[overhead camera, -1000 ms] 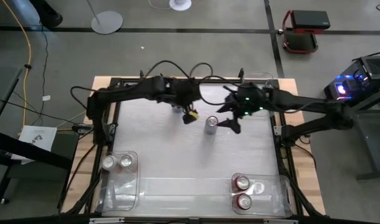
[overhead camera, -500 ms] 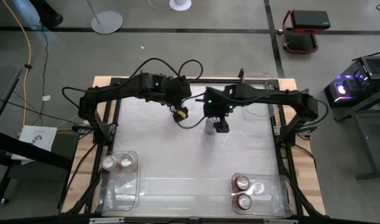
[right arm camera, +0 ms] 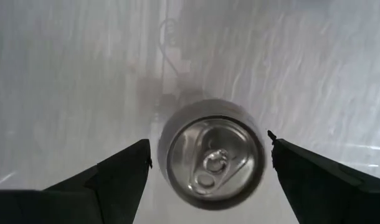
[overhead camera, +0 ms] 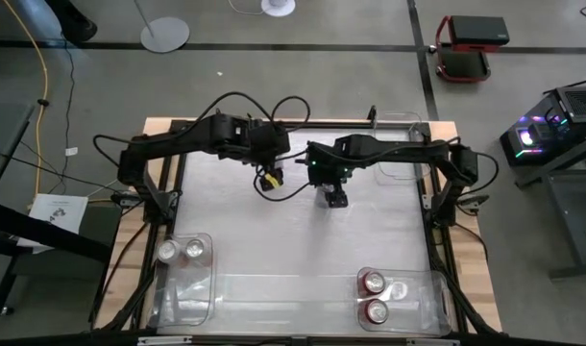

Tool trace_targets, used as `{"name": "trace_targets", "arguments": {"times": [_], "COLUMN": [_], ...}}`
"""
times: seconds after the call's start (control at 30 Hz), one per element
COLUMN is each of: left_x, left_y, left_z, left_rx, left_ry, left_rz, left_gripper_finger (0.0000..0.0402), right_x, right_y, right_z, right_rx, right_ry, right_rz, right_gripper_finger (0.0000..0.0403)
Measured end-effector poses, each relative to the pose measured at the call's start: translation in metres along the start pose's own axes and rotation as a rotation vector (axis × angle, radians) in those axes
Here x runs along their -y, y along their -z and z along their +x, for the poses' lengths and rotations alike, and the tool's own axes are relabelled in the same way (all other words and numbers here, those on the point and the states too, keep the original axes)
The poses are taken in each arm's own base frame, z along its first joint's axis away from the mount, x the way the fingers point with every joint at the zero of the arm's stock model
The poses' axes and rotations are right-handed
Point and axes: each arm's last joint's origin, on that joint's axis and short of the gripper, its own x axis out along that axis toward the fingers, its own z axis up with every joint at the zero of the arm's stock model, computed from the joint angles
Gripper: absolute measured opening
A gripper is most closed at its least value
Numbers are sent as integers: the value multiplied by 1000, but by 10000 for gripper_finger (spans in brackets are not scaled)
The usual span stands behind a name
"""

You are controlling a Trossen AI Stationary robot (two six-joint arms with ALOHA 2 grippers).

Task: Sort soda cans
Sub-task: Put the top blue-white soda can into the top transparent bin

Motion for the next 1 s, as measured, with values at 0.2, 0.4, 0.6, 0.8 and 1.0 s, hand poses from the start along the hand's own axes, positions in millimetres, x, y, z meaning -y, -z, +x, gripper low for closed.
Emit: {"name": "trace_targets", "arguments": {"times": [0.2,0.4,0.6,0.8,1.0], "left_x": [-2,-2,-2,-3,-4], "left_y": [0,0,0,2,2], "left_z": [-3,-3,-3,-3,-3], "left_rx": [11,15,15,3,4], "left_ry": [-22,-30,-34,-63,-88], "left_rz": [-9,-13,-14,-8,-6], "left_gripper_finger": [366,366,366,366,366], "right_x": [1,4,4,2,2], "right_y": [-2,-6,-6,-1,1], "right_z": [10,27,31,40,44], "right_rx": [-14,-45,-53,-64,-80], "right_ry": [-28,-24,-38,-48,-39], "right_rz": [-20,-18,-17,-17,20], "right_gripper_finger": [324,324,319,290,279]}}
